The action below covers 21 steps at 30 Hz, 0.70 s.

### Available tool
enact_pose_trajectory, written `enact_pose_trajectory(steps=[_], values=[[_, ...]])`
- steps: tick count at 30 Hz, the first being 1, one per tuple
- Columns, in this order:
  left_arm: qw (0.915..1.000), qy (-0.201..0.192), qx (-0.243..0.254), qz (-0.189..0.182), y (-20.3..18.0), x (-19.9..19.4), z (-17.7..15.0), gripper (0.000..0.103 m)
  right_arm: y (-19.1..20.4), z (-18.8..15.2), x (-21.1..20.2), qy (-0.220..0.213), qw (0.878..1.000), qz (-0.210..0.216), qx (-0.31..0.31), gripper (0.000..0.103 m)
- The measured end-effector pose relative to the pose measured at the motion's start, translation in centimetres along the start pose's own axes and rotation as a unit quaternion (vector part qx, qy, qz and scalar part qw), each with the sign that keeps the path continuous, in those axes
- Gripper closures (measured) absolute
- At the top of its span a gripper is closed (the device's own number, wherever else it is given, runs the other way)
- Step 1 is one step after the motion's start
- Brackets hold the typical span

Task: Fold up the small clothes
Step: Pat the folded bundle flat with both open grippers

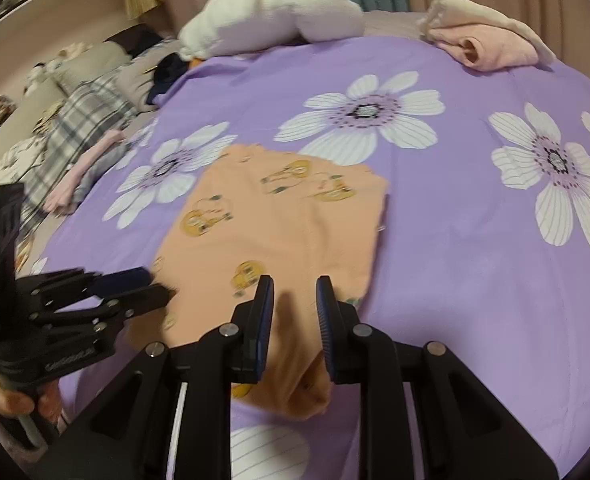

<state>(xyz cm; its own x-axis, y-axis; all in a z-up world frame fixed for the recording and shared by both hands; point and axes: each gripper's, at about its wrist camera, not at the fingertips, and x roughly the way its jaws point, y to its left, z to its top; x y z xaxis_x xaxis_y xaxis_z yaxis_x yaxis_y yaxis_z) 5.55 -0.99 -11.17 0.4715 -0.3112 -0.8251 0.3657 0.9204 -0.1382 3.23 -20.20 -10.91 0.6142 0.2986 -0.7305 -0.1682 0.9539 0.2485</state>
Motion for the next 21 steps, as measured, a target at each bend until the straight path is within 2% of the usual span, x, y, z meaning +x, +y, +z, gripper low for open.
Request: enact_pose_trajectory(steps=[4,8,21], values=[[1.0000,0.004,-0.001,0.006,0.2,0.2,-0.5,0.073,1.0,-1.0,0.2,0.010,1.000,0.007,-0.021,0.080],[0.9999,0.009,-0.002,0.008,0.4,0.4,-0.9,0.073,1.2,-1.8,1.6,0.036,0.999,-0.011,-0.025,0.080],[0.9997,0.023,-0.008,0.005,1.0,0.2,-2.5,0.073,0.9,-3.2,1.2,0.047,0.999,-0.012,-0.019,0.083]])
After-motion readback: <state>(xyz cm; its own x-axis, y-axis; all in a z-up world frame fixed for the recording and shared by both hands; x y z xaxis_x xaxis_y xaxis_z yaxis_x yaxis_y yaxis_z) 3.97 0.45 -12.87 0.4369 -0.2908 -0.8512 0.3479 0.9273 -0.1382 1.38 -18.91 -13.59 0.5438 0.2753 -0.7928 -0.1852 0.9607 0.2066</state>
